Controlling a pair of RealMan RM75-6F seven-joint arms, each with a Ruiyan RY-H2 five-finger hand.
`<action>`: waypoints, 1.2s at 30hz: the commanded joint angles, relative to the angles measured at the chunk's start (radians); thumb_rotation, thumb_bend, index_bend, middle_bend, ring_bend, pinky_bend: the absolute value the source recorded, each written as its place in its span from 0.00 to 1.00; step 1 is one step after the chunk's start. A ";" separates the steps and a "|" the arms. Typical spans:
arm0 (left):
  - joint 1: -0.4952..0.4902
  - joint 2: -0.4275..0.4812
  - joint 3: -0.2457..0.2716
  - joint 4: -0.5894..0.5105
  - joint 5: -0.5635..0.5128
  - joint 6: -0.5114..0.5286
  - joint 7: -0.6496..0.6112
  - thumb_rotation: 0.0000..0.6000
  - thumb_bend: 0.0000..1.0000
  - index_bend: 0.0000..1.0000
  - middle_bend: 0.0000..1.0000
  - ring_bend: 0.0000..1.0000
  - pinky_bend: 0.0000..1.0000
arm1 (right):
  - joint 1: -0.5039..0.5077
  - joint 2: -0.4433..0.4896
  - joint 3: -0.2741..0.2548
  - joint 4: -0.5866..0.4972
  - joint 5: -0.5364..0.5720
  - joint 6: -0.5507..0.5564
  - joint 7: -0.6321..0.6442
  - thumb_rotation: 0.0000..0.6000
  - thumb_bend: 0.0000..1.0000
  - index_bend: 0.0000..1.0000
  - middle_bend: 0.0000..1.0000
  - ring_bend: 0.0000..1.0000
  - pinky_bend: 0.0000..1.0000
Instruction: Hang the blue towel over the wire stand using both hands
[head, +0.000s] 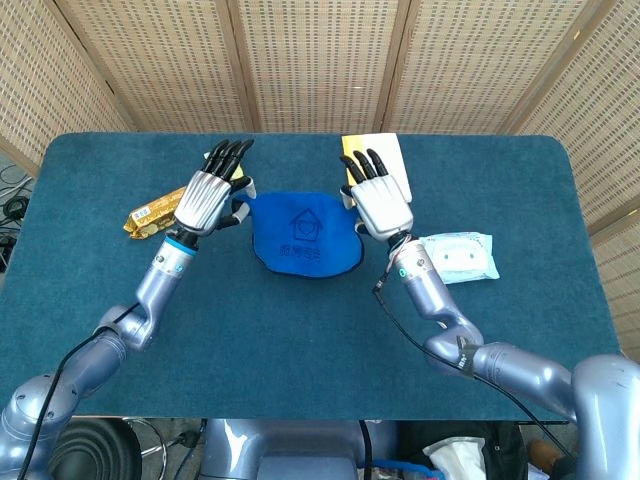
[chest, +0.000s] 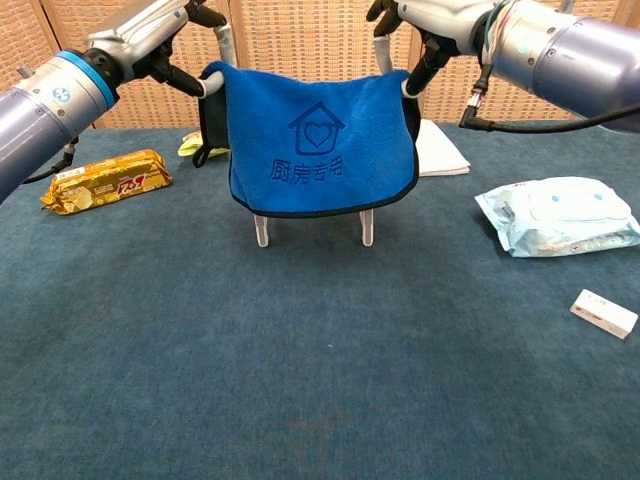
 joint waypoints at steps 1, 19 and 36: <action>0.007 -0.012 0.008 0.015 -0.001 -0.002 -0.011 1.00 0.52 0.72 0.00 0.00 0.00 | -0.006 -0.009 -0.010 0.011 -0.011 0.001 0.018 1.00 0.47 0.68 0.11 0.00 0.00; 0.030 -0.057 0.036 0.100 0.000 -0.009 -0.050 1.00 0.53 0.72 0.00 0.00 0.00 | -0.029 -0.040 -0.043 0.075 -0.042 -0.005 0.067 1.00 0.47 0.68 0.11 0.00 0.00; 0.042 -0.079 0.053 0.140 0.000 -0.021 -0.061 1.00 0.53 0.72 0.00 0.00 0.00 | -0.032 -0.029 -0.046 0.057 -0.047 -0.026 0.060 1.00 0.41 0.48 0.09 0.00 0.00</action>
